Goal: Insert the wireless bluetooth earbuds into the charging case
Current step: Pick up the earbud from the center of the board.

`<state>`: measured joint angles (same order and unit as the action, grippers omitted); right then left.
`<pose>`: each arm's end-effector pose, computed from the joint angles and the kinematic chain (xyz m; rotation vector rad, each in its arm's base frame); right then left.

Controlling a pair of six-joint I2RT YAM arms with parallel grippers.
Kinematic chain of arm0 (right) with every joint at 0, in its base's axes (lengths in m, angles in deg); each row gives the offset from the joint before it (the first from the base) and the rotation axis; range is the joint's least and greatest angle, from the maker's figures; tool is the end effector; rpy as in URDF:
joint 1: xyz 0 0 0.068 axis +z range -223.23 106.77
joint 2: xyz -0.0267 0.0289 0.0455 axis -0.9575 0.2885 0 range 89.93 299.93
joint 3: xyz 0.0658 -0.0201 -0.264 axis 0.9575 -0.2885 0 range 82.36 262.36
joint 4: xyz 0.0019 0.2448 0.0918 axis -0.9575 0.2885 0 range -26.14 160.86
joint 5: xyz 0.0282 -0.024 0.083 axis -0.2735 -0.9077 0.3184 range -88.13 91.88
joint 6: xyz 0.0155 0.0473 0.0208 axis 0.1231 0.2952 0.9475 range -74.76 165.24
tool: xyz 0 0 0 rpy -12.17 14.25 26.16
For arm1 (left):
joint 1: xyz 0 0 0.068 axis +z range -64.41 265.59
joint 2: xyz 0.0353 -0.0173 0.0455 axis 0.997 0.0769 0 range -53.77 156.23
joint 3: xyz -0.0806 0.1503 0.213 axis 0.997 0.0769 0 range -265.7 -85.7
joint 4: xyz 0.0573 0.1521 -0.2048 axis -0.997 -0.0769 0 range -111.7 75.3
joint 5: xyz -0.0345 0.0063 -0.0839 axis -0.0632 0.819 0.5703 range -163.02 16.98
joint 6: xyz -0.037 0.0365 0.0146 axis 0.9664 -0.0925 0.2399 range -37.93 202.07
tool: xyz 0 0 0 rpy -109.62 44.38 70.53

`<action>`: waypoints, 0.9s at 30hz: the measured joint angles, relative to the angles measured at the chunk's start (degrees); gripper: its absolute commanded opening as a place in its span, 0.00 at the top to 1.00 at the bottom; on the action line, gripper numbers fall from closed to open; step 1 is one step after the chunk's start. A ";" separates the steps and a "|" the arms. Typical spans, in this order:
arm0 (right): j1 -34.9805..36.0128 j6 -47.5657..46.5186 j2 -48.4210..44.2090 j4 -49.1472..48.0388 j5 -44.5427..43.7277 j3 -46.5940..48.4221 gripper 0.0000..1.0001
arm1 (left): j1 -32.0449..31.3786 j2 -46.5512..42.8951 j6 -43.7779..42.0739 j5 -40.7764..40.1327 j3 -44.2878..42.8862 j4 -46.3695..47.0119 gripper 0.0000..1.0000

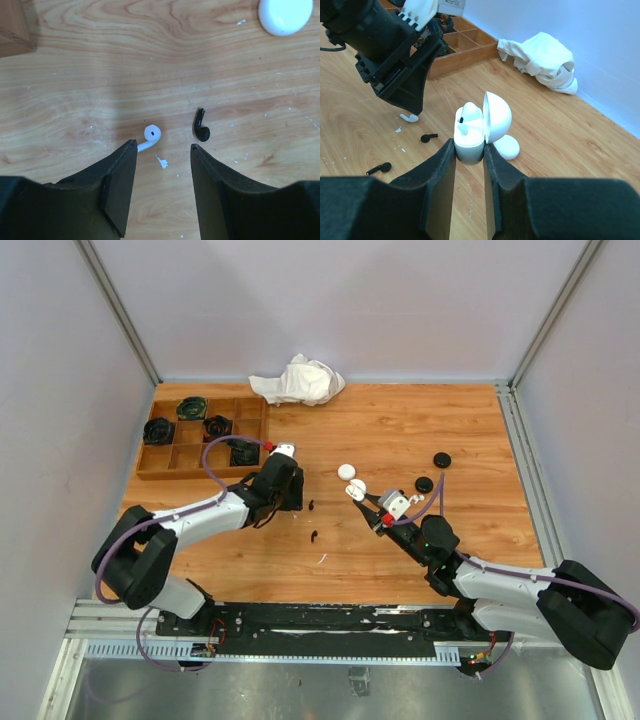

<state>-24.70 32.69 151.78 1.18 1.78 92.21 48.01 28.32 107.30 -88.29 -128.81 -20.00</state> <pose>0.1333 0.1507 0.2104 -0.7123 1.2099 0.5221 0.2350 -0.1691 0.1918 0.1191 2.3194 -0.2440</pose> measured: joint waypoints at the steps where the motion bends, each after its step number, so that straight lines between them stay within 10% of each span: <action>1: 0.00 -0.02 0.00 -0.02 0.00 0.00 0.89 | 0.42 1.14 -0.39 0.68 -0.72 -0.50 0.49; 27: 0.00 -0.44 -0.52 1.07 0.00 0.00 0.89 | 4.20 15.91 -5.62 6.49 -11.17 -6.82 0.65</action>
<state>-24.70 32.25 151.25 2.26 1.78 92.21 52.20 44.23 101.69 -81.79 -139.98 -26.82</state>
